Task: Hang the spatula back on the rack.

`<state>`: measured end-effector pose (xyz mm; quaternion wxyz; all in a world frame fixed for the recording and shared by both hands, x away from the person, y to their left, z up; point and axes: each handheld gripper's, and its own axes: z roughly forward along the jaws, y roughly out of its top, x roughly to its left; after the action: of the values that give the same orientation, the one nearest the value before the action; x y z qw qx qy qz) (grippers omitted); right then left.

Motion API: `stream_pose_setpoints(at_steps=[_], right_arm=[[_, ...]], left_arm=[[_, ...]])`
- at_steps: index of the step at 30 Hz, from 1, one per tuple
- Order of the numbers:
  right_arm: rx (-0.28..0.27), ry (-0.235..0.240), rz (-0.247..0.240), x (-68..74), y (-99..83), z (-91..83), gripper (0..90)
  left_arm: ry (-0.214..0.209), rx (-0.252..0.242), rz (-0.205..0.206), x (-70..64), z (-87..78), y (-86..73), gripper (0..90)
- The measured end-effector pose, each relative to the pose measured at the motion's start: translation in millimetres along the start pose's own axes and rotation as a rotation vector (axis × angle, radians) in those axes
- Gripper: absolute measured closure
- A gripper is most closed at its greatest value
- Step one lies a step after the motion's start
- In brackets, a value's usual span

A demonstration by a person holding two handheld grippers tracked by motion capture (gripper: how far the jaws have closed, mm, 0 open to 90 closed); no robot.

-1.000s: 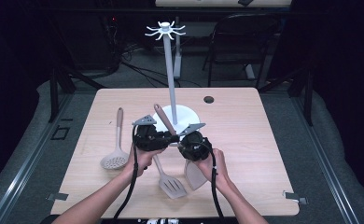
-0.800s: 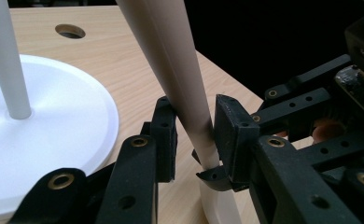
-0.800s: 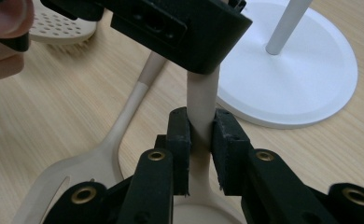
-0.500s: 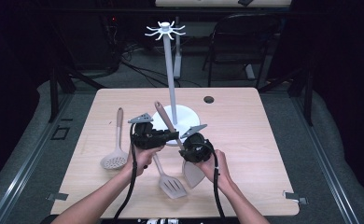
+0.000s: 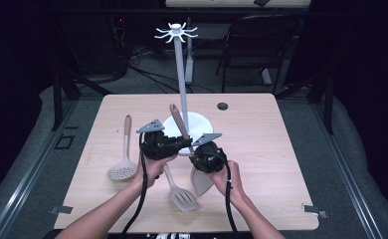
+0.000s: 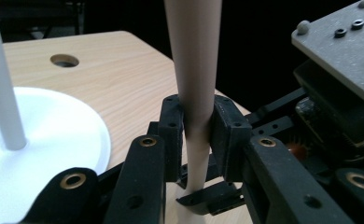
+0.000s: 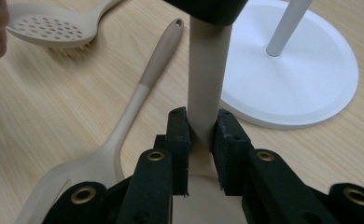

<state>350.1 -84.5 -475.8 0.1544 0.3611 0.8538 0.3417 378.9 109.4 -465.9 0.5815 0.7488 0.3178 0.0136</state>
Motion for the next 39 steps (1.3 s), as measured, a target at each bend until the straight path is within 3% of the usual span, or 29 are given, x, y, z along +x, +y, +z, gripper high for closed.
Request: stream_pose_setpoints(at_steps=[8, 12, 18, 24, 34, 39], right_arm=[[-0.052, 0.008, 0.015, -4.4, -1.9, -6.2, 72.7], [-0.08, 0.01, 0.019, -10.5, -7.3, -13.7, 61.3], [-0.074, -0.005, 0.031, -23.3, -21.5, -21.5, 38.3], [-0.076, -0.018, 0.067, -36.6, -30.2, -27.4, 21.5], [-0.061, -0.017, 0.058, -45.0, -34.9, -25.4, 6.7], [-0.049, -0.022, 0.054, -46.5, -35.5, -25.4, 4.3]], left_arm=[[-0.032, 0.016, 0.016, -1.4, 2.6, 9.4, 77.1], [-0.041, 0.019, 0.045, -2.0, 3.2, 15.8, 77.2], [-0.054, 0.038, 0.075, 0.2, 5.2, 28.3, 77.1], [-0.05, 0.044, 0.106, 0.9, 7.5, 38.2, 77.1], [-0.051, 0.065, 0.155, 5.0, 11.5, 56.2, 77.1], [-0.052, 0.068, 0.177, 8.2, 11.1, 66.3, 77.0]])
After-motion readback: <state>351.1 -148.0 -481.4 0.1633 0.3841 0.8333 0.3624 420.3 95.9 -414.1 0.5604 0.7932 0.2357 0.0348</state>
